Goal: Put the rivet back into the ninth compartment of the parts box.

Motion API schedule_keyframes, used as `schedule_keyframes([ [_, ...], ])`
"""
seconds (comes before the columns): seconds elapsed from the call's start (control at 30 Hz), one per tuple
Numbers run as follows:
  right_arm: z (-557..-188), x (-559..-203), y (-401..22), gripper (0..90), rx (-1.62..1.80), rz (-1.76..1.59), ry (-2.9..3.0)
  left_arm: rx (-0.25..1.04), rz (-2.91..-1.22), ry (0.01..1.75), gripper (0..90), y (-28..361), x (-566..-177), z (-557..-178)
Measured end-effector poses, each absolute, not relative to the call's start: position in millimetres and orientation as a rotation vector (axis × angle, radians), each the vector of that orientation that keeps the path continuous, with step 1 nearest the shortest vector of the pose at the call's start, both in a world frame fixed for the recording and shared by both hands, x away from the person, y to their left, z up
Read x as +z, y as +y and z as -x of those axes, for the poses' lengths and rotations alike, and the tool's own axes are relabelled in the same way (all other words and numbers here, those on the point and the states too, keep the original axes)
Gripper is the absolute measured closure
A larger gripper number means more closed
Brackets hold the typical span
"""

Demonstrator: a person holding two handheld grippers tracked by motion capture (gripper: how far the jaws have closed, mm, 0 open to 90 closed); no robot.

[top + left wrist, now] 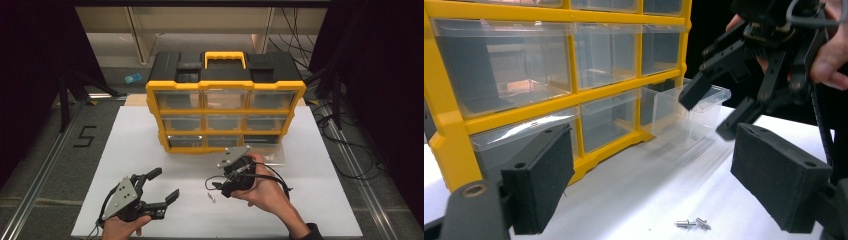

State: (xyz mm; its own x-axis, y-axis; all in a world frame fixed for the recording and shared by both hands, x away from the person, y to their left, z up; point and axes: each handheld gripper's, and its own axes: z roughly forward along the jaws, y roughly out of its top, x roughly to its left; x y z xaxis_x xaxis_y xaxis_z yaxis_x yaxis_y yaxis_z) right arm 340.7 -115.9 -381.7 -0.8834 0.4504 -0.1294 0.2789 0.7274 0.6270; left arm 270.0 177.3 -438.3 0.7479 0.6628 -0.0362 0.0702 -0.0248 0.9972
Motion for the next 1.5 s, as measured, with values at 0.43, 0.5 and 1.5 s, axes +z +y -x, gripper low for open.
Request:
schedule_keyframes([
  [0.43, -343, -415, -101, 31.8, 0.799, -0.579, 2.758, 0.524, -1.543, 0.616, 16.8, 177, -438, -270],
  [0.5, -345, -424, -99, 31.8, 0.766, -0.581, 2.794, 0.524, -1.544, 0.615, 16.8, 177, -438, -270],
  [1.5, -347, -466, -84, 73.1, 0.627, -0.646, 2.941, 0.522, -1.543, 0.616, 16.7, 177, -438, -270],
])
